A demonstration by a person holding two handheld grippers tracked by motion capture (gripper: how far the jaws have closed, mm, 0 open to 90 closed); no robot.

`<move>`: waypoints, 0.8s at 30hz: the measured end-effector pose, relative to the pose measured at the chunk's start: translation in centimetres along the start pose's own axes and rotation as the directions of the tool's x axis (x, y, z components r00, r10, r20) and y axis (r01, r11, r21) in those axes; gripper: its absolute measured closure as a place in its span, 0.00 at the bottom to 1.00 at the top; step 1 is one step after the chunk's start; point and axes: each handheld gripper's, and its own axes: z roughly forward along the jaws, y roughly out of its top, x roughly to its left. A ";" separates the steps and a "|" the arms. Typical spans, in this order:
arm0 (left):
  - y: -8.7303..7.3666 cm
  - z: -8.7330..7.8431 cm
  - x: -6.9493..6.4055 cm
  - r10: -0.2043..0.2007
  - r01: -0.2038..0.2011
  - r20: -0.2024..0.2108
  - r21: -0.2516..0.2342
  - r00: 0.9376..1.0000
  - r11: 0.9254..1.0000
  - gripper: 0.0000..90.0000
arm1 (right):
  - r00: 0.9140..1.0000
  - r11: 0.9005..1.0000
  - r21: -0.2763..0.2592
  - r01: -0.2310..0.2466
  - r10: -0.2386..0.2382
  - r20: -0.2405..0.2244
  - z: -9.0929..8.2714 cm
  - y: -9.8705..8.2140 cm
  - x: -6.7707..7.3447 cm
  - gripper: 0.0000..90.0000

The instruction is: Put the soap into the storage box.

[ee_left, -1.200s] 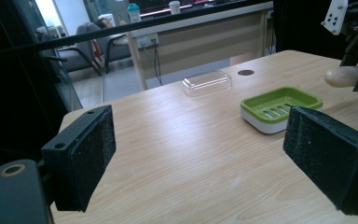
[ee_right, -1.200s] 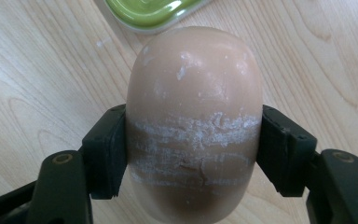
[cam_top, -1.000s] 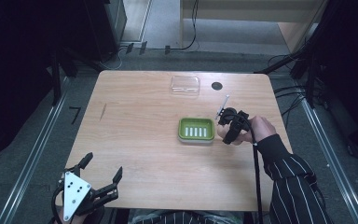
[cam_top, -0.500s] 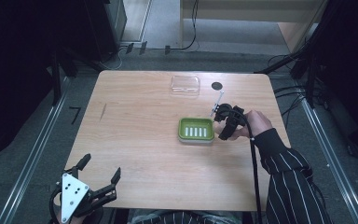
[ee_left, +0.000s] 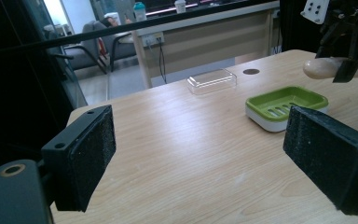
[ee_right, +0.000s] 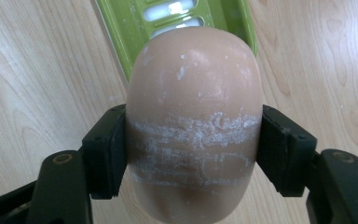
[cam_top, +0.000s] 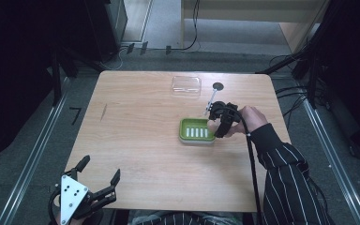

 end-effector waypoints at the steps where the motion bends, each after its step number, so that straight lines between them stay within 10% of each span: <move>1: 0.0 0.0 0.0 -0.001 0.001 -0.001 -0.001 1.000 1.000 0.11 | 1.000 1.000 0.000 0.009 -0.009 0.000 0.0 0.1 0.0 0.37; 24: -0.2 -0.9 0.2 -0.004 0.004 -0.031 0.006 1.000 1.000 0.11 | 0.993 0.993 -0.022 0.114 -0.114 0.010 0.0 3.0 0.3 0.37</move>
